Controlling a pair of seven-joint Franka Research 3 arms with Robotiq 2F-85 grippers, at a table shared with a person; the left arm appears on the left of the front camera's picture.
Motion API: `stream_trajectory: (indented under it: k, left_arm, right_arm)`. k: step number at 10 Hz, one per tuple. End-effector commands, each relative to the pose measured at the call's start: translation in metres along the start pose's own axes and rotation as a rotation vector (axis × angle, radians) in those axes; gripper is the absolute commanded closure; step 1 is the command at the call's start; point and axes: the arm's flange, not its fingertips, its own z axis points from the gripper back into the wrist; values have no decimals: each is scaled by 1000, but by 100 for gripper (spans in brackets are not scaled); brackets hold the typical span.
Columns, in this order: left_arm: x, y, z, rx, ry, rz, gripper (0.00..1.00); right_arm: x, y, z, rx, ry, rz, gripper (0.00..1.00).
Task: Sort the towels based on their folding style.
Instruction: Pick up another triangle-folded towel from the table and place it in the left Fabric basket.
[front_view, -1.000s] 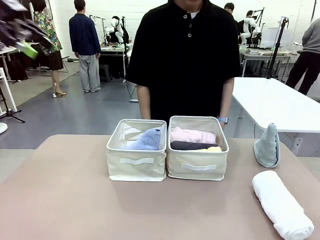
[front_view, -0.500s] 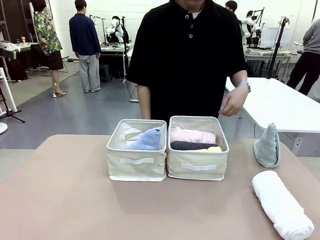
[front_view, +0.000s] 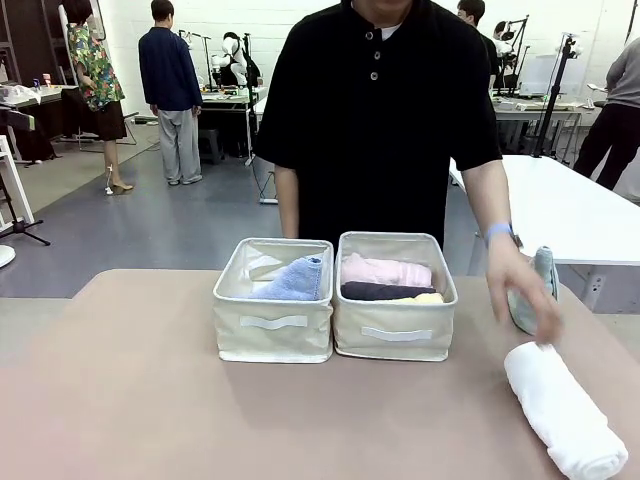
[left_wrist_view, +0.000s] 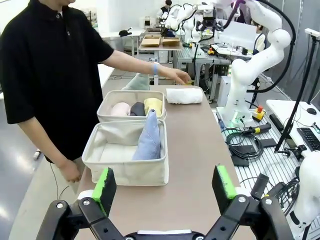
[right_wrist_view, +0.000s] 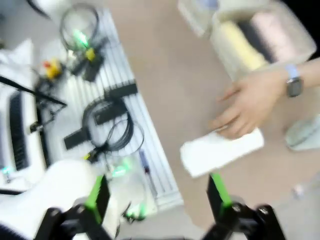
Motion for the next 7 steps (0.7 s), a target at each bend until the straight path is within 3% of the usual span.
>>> stream_trajectory:
  k: [1, 2, 3, 5, 7]
  left_arm:
    - [0, -2, 2, 0, 0, 1, 0]
    - [0, -2, 2, 0, 0, 1, 0]
    - [0, -2, 2, 0, 0, 1, 0]
    - [0, -2, 2, 0, 0, 1, 0]
    - [0, -2, 2, 0, 0, 1, 0]
  right_arm:
    - [28, -10, -49, 29, 218, -1, 0]
    - [27, -6, -56, 16, 256, -10, 0]
    - [11, 23, -8, -20, 179, 20, 0]
    - [-66, 66, 118, -255, -132, -10, 0]
    - [-91, 57, 133, -424, -137, -95, 0]
